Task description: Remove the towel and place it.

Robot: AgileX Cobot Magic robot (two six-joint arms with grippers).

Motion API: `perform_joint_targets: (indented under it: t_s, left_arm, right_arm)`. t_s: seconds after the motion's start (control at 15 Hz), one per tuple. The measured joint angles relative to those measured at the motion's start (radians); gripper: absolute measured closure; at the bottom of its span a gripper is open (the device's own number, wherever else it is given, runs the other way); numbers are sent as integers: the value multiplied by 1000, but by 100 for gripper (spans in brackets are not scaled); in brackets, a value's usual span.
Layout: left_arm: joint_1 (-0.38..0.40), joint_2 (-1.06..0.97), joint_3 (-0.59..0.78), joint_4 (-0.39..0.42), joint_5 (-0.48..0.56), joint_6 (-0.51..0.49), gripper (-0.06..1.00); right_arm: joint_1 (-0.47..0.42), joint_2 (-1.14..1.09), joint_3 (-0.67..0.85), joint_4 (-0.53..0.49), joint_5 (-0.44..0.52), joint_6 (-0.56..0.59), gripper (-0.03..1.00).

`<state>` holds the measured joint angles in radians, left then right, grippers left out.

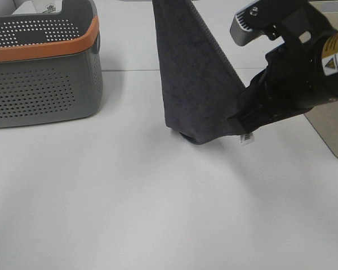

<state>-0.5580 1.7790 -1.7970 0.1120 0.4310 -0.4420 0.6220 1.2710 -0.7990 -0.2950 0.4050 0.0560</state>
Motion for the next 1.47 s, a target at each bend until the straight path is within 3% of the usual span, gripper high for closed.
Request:
perform_joint_targets:
  t_s: [0.2, 0.27, 0.33, 0.4, 0.67, 0.8, 1.0, 1.27, 1.47]
  left_arm:
    - [37, 3, 7, -1, -14, -106, 94]
    - [47, 1, 17, -1, -19, -128, 94]
    - [70, -11, 98, 9, -62, -191, 94]
    - [74, -23, 168, 14, -106, -219, 94]
    - [87, -101, 361, 15, -343, -326, 94]
    - [94, -115, 389, 11, -411, -352, 94]
    - [101, -113, 394, 12, -508, -354, 94]
    - [105, -113, 394, 39, -531, -354, 94]
    - [105, -92, 394, 51, -529, -354, 94]
  right_arm:
    - [0, 0, -177, 6, 253, -222, 95]
    - [0, 0, -208, -1, 279, -254, 95]
    - [0, 0, -308, -52, 383, -341, 95]
    - [0, 0, -342, -88, 410, -354, 95]
    - [-63, 0, -434, -239, 431, -359, 95]
    - [-116, 0, -480, -252, 401, -403, 95]
    - [-124, 14, -494, -259, 367, -437, 95]
    - [-125, 84, -494, -334, 325, -395, 95]
    - [-125, 133, -494, -460, 296, -226, 95]
